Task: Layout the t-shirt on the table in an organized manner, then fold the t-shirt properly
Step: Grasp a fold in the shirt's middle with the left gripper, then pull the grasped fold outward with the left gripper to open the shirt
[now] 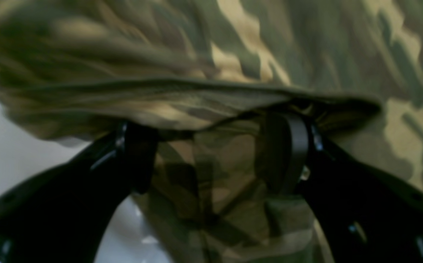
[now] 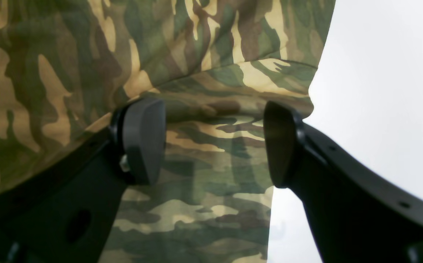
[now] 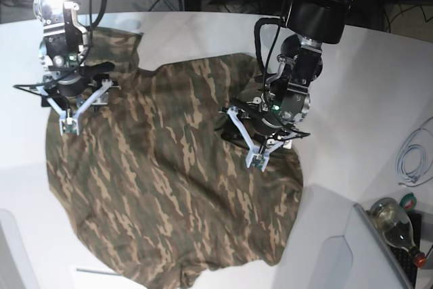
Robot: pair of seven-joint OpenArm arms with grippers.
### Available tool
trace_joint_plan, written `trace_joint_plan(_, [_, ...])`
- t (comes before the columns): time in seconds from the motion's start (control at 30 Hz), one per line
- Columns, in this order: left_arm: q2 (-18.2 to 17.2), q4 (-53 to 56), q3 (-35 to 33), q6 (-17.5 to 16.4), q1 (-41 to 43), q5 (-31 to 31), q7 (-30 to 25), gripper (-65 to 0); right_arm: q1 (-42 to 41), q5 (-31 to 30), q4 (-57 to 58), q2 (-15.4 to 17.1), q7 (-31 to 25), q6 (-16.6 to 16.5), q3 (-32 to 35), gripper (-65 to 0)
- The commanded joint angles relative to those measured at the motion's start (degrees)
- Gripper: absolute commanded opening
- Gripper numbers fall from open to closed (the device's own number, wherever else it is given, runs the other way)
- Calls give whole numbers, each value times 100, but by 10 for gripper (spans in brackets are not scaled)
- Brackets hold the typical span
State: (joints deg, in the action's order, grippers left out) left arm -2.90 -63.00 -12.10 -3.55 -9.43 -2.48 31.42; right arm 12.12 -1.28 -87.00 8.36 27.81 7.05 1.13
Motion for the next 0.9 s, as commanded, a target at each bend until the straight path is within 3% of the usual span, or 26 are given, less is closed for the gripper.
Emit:
trace_joint_plan(0.0, [39, 10, -8, -18, -134, -2, -69, -211, -56, 27, -113, 39, -113, 12, -11, -260])
trace_joint_plan(0.1, [83, 133, -17, -18, -160, -2, -78, -212, -56, 27, -113, 39, -113, 12, -11, -260])
trace_joint_plan(0.17, [83, 142, -17, -18, -169, -2, -78, -250, -56, 27, -104, 39, -113, 12, -11, -260])
trace_joint_plan(0.37, [118, 89, 19, -10, -134, -2, -69, -638, -117, 27, -95, 39, -113, 12, -11, -260])
trace_joint_plan(0.53, [109, -280, 36, 17, 130, 15, -17, -650, -135, 27, -95, 39, -113, 12, -11, -260])
trace_joint_plan(0.7, [83, -1616, 142, 69, 429, 59, 977, -650, -232, 27, 63, 39, -113, 12, -11, -260])
trace_joint_plan(0.87, [-31, -3287, 986, 465, 886, 68, 1865, -650, -293, 9, 247, 30, -113, 12, -11, -260])
